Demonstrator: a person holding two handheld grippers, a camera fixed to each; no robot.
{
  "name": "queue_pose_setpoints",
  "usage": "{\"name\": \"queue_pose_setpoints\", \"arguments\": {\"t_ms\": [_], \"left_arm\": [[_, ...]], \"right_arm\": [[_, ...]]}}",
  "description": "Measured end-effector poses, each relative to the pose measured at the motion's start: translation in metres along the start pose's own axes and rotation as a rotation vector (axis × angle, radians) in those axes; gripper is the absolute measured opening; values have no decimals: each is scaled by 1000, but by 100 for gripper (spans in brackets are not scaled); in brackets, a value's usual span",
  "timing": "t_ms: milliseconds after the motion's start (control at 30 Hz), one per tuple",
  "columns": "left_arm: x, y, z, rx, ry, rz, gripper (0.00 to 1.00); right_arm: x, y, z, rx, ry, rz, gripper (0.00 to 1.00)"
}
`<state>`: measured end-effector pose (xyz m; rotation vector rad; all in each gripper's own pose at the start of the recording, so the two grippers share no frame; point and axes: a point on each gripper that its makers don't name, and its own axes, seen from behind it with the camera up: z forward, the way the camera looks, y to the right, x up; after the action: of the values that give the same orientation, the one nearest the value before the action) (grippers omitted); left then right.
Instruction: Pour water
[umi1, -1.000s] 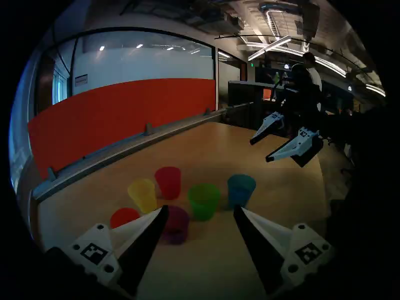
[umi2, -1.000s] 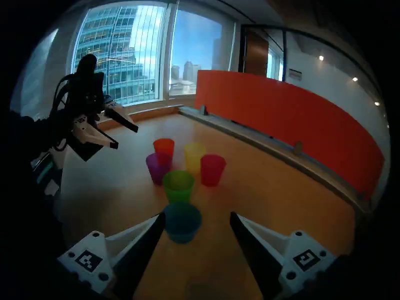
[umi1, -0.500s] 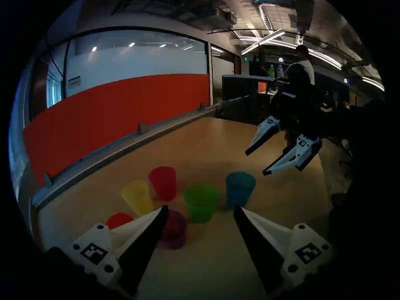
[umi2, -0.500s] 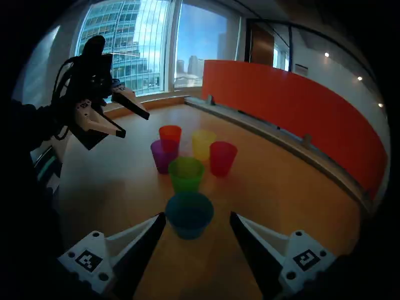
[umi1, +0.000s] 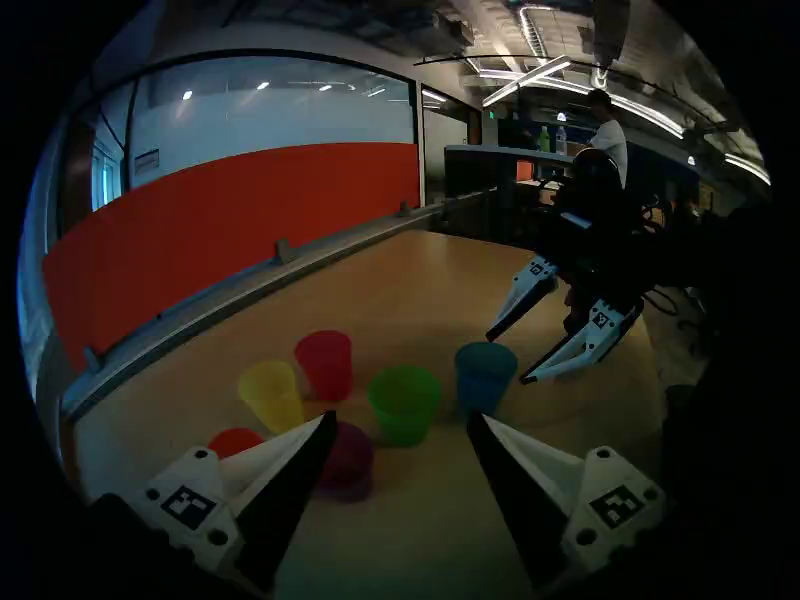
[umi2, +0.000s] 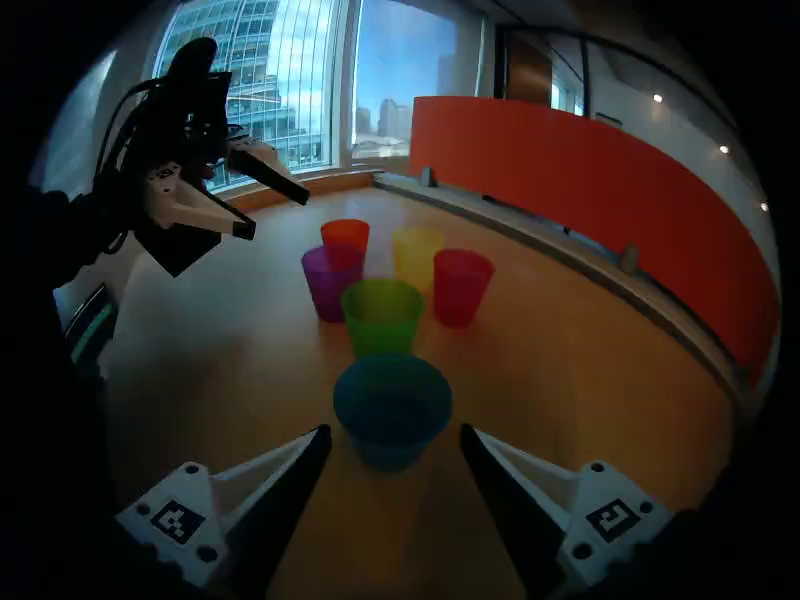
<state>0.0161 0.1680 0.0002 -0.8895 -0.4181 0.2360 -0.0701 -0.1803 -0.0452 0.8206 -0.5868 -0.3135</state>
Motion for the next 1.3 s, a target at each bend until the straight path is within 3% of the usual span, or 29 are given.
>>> {"name": "queue_pose_setpoints", "arguments": {"t_ms": [667,1300], "left_arm": [[0,-4,18,-7,-11,-4,97],[-5,-5,25,-6,-23,-6,97]], "right_arm": [[3,0,39,20,-1,6,99],[4,1,37,20,7,26,91]]}}
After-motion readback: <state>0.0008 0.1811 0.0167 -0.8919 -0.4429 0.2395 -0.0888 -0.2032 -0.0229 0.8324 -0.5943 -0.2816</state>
